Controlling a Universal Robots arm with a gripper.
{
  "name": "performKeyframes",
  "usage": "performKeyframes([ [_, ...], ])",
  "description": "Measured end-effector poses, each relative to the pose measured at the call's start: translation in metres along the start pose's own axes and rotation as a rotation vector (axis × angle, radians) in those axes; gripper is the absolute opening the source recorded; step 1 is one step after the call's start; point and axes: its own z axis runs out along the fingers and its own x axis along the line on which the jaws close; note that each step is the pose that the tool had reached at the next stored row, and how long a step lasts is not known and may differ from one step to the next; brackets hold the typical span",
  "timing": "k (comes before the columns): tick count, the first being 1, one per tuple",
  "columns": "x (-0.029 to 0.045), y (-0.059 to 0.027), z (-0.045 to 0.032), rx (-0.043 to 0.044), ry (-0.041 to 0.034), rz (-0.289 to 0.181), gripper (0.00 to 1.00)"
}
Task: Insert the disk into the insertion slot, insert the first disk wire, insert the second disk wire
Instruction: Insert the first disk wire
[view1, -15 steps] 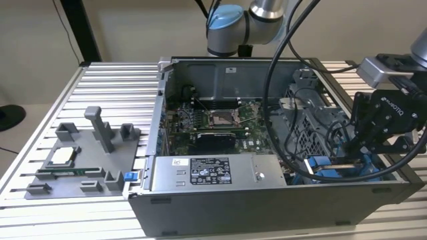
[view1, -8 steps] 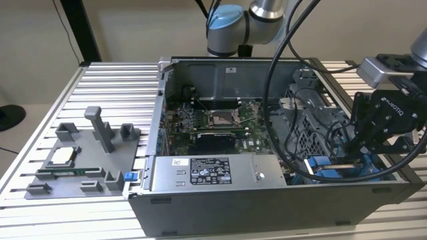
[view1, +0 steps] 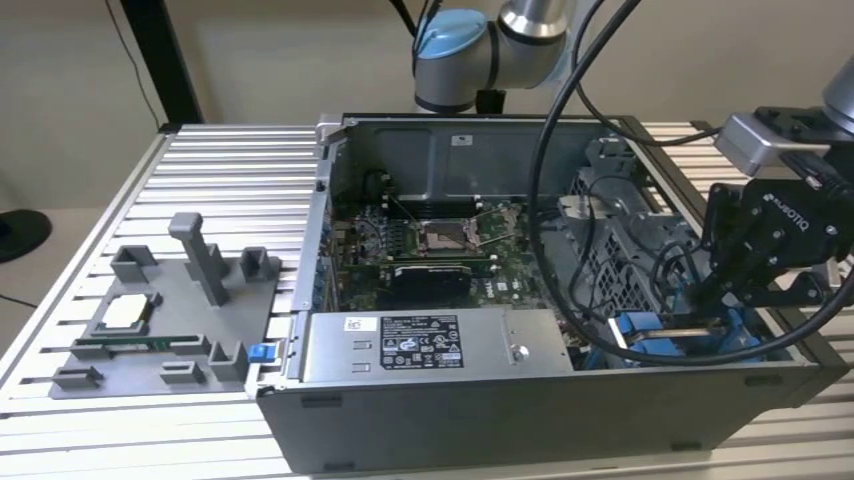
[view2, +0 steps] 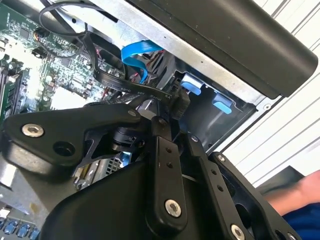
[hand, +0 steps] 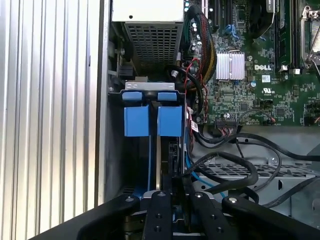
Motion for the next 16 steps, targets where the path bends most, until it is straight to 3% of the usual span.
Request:
performKeyframes([
  [3,0.0,0.0,0.0001,0.0016,0.0003,-0.004,0.0],
  [8,-0.0011,-0.0001,0.0004,0.0121,0.0005,-0.004,0.0],
  [16,-0.0017,0.0003,0.0006,0.0127,0.0012,-0.001,0.0],
])
